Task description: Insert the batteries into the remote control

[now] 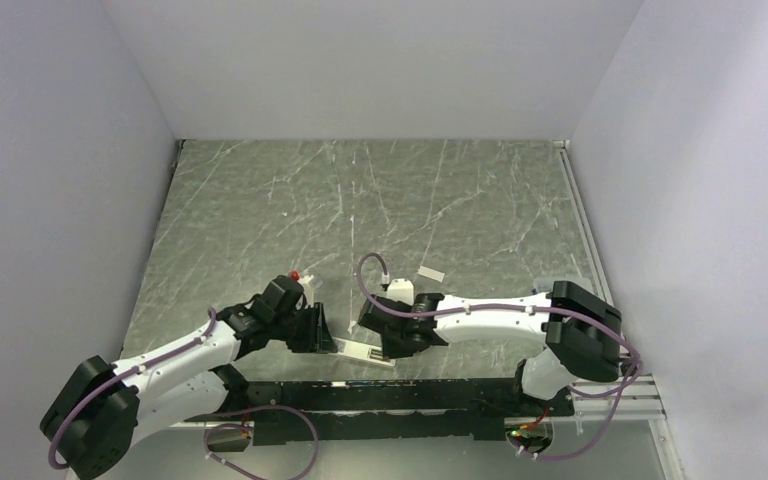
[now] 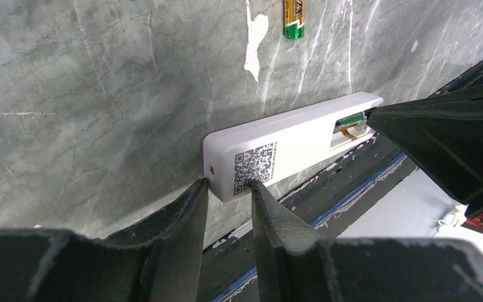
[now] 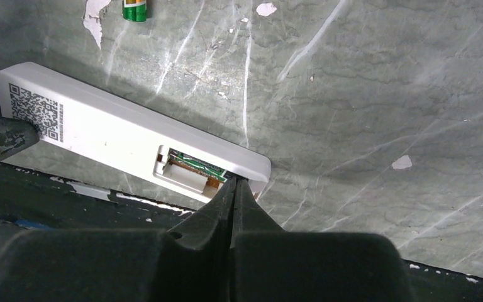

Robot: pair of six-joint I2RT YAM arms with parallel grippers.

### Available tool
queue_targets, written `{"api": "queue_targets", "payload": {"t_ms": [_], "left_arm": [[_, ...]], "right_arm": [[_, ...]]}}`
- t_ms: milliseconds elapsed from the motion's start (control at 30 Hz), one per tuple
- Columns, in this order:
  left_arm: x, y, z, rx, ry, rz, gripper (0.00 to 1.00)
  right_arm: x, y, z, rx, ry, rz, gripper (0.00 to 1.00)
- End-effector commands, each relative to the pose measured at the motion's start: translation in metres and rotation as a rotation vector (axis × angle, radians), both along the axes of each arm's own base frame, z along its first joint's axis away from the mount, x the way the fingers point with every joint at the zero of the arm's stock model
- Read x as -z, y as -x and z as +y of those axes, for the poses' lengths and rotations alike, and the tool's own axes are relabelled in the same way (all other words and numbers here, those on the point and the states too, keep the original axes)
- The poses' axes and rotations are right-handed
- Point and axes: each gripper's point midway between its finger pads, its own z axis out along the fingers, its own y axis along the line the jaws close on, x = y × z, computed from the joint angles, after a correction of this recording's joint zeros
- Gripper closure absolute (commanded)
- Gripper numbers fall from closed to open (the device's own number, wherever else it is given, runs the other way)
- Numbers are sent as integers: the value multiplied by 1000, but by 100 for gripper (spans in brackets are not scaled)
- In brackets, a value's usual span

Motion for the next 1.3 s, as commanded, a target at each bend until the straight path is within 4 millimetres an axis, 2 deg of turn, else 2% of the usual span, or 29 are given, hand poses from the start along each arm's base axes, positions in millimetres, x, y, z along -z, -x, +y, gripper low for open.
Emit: {"api": "queue_targets", "payload": {"t_ms": [0, 233, 633, 967, 1267], "left_arm": [[-10, 2, -14, 33, 77, -9, 63], [-9, 1, -14, 36, 72, -17, 64], [-13, -2, -7, 28, 33, -41, 64], [-19, -2, -7, 36, 39, -57, 62], [-22, -2, -3, 32, 28, -68, 59]], "right_arm": [[23, 3, 7, -30, 18, 28, 100], [25, 10, 15, -96, 33, 78, 100], [8, -6, 13, -115, 143, 24, 100], [26, -2, 19, -134, 180, 71, 100], [34, -4, 19, -138, 217, 81, 100]]}}
